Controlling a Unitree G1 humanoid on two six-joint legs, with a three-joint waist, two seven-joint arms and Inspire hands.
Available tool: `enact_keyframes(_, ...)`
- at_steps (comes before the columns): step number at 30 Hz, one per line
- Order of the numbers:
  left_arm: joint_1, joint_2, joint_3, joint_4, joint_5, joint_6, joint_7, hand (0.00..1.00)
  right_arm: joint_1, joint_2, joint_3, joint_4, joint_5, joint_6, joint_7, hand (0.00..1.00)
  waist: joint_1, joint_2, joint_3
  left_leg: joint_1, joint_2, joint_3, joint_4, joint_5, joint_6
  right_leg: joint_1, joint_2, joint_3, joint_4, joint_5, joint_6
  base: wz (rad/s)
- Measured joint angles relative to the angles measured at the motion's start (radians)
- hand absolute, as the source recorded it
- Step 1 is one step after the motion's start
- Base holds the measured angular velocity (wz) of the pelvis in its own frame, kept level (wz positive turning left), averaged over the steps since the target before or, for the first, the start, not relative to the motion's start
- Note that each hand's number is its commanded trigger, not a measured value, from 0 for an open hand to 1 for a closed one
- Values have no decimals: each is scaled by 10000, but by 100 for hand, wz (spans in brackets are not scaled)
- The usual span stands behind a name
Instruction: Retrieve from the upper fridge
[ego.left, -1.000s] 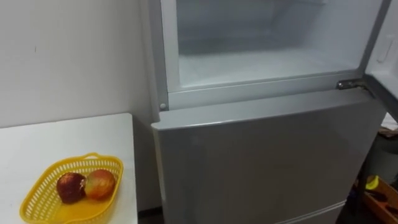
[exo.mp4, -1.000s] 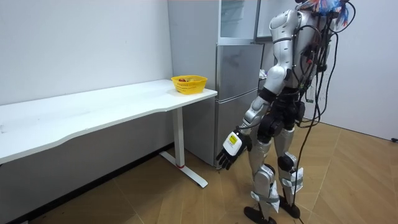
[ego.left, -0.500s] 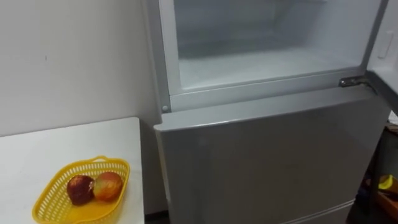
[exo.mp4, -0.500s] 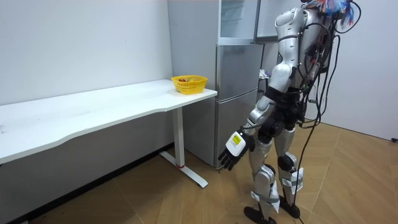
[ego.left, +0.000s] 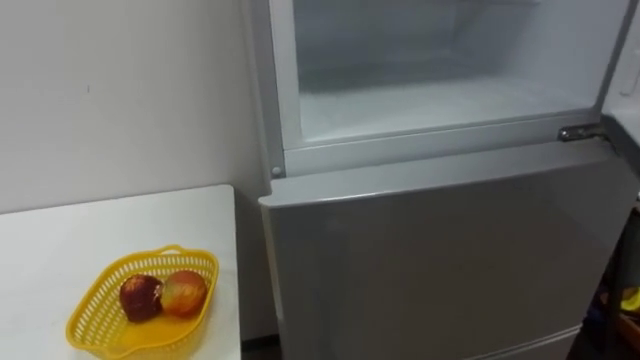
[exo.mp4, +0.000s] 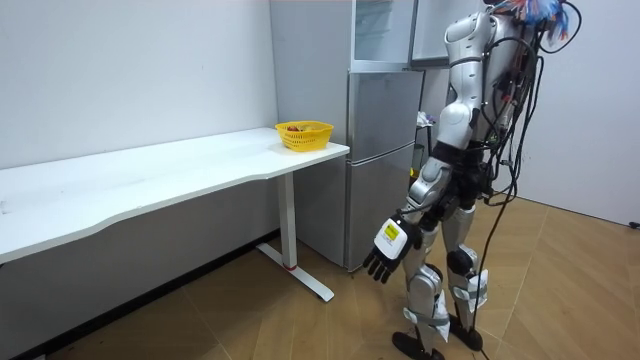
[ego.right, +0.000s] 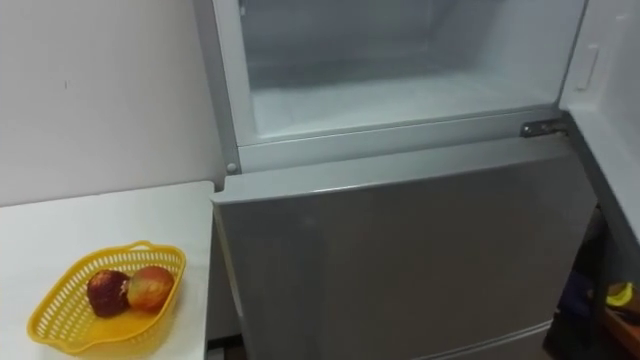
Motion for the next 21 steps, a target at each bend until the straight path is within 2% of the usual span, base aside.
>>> enact_keyframes(5,-126,-1,-12,2,1,-2,-171,0,-53,-1,264,-196,-193,-80,431,0,223,2,-6,-10,9,-13,90,-1,1,28,-4,-35,0,1,-1,1)
enact_keyframes(8,-163,0,-111,-3,6,27,-225,0,24,-4,761,-213,-1429,-65,787,0,237,45,-30,-13,38,-7,98,-2,-1,24,8,-57,7,17,-28,0)
enact_keyframes(10,-246,10,-223,2,9,80,-227,0,34,-12,1128,-218,-2648,50,1105,0,254,62,-39,-7,66,-3,109,-4,-6,33,33,-45,21,35,-53,0)
enact_keyframes(14,-346,47,-564,-99,129,340,-328,0,35,-152,2016,-190,-4029,317,1782,0,285,34,-40,40,92,-48,97,0,-22,50,57,-39,8,46,-72,-3)
enact_keyframes(17,-406,174,-886,-246,131,530,-417,0,34,-290,2405,58,-4592,678,2375,0,303,-177,-70,42,109,-15,101,12,-40,33,73,-42,-29,44,-74,0)
enact_keyframes(19,-438,295,-983,-278,137,669,-422,0,39,-369,2559,233,-4768,982,2834,0,320,-406,-61,52,120,-13,97,12,-47,47,88,-27,-95,53,-92,-5)
enact_keyframes(21,-468,419,-1079,-305,133,751,-459,0,41,-368,2707,306,-5063,1128,3131,0,342,-473,-94,43,132,5,95,3,-60,61,101,-1,-167,80,-114,-7)
